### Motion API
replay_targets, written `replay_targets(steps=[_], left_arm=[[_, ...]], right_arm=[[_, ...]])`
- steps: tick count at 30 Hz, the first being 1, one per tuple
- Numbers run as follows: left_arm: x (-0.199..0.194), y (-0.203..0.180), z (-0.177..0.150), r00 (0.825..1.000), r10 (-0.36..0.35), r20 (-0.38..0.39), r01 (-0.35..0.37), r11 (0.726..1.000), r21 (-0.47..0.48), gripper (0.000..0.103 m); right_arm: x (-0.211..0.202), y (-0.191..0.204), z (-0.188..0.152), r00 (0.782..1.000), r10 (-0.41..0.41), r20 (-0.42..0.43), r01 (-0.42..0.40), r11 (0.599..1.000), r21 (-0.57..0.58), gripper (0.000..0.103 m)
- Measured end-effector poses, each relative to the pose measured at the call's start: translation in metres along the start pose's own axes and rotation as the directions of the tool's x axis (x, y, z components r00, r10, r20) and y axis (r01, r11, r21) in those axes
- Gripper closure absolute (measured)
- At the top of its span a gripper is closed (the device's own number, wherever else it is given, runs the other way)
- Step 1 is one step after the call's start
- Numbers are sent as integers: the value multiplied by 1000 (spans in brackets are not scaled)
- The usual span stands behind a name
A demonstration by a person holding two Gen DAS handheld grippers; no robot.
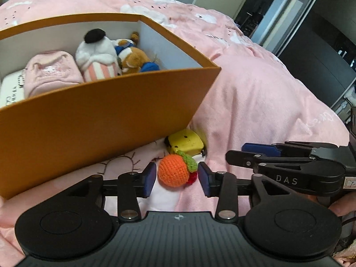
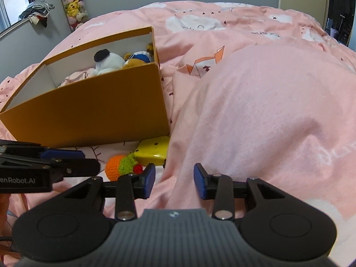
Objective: Organize objects
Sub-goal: 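Withdraw both tools to the orange fruit and yellow tape measure beside the box, then grasp the orange crocheted fruit with the left tool while the right tool grasps the yellow tape measure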
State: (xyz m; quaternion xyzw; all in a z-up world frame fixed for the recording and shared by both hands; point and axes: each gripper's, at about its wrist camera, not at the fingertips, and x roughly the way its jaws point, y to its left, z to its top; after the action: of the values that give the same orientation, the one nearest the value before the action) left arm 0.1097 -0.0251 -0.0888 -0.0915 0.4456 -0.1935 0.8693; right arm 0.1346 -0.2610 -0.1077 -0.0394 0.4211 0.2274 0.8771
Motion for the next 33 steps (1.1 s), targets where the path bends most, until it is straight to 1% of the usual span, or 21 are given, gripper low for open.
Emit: replay_targets(steps=[6,9,14,20,22,24,27,30,31,32,33], left_arm=[[18,-11,-1,999,43,-9,-42,997,68,53],[29,-12,-1,998,60,-24,-58,995,77,53],[44,-7,-2,998,43,-40,-41,998,50,48],[54,1,-5,998,13,-61,-12,1000,21,51],[51,3,-6,998,12,-62,-11,1000,17,52],[45,4,-5,998,27,-65,-26,1000,15,53],[29,7,-6,994,89,-67,-88,996,25,53],[13,18,-5,989,136,-61,-137,991,-9,53],[9,21,-4,989,136,-59,-137,990,-20,53],[5,25,-3,989,141,-52,-142,989,-37,53],[2,28,-2,988,147,-45,-149,987,-52,53]], right_arm=[[5,-2,-3,1000,15,-13,-15,1000,16,64],[6,-4,-3,1000,27,-9,-26,999,26,64],[7,-5,-3,998,61,4,-62,998,31,64],[5,0,1,992,119,46,-119,993,9,64],[6,4,4,989,139,59,-138,990,-10,64],[9,9,7,987,149,58,-148,989,-31,64],[17,13,13,987,155,45,-153,987,-40,63],[28,17,20,988,151,25,-150,988,-31,60],[32,18,22,990,142,15,-142,990,-28,59],[38,20,23,991,133,5,-133,991,-28,53],[42,22,24,992,127,-1,-127,991,-29,50]])
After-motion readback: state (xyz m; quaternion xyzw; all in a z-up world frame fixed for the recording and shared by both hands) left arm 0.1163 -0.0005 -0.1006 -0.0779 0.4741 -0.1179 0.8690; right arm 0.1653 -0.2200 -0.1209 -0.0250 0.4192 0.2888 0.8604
